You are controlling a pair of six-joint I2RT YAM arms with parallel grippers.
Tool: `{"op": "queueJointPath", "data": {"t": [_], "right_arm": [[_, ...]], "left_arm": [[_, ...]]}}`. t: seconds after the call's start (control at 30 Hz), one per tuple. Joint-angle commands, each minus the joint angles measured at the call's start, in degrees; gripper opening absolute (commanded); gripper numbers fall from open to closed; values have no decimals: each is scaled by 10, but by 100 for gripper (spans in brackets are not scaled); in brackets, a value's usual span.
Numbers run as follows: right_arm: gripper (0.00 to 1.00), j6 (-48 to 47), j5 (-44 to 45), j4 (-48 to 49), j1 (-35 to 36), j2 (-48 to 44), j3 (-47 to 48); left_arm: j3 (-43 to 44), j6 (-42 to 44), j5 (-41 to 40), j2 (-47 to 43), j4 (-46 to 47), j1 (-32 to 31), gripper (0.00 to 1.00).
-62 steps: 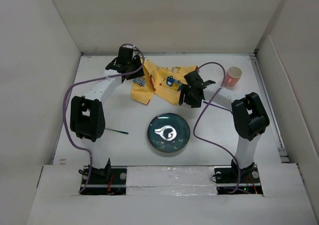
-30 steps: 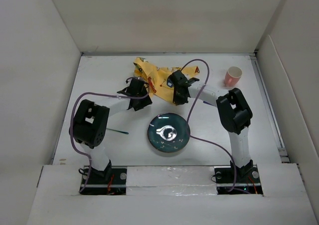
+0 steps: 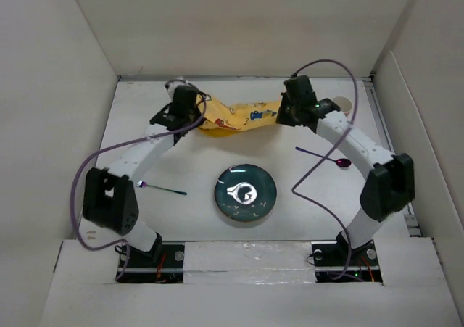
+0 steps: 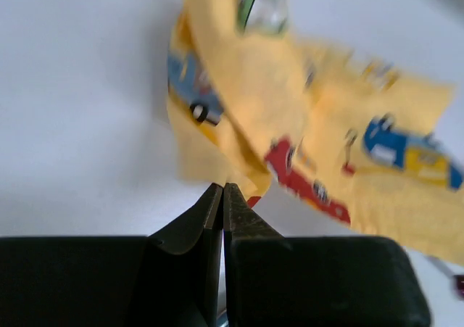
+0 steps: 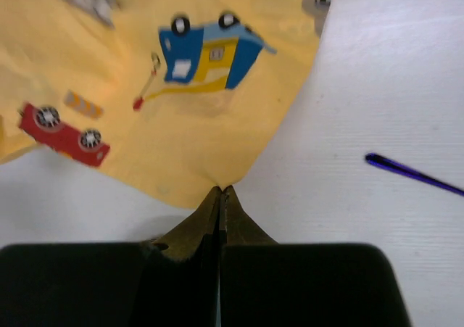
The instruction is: Set the dinner table for one person
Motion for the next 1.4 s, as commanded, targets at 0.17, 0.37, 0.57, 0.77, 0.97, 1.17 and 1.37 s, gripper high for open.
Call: {"op": "queueJointPath", "data": {"t": [0.17,0.37,0.57,0.77,0.97,1.17,1.37], "right_arm": [[0,-59,29,-51,-68,-186,98],[0,-58,2,-63,-120,-254,118],[0,-44,-80,-38,-171,-222,114],[0,-30,-132,-15,-176,-140,144],[0,-25,-146,-17,-176,-37,224],[0,-22,-151,-8,-176,-34,235],[0,-20,-152,4,-176,11,257]], "left_arm": [[145,44,16,-187,-24,105,0],[155,22,91,-207,-6,186,0],[148,6,150,-145,3,207,0],[130,-9,179,-145,45,207,0],[126,-4,179,-137,33,207,0],[78,0,179,-174,33,207,0],[18,7,162,-197,33,207,0]]}}
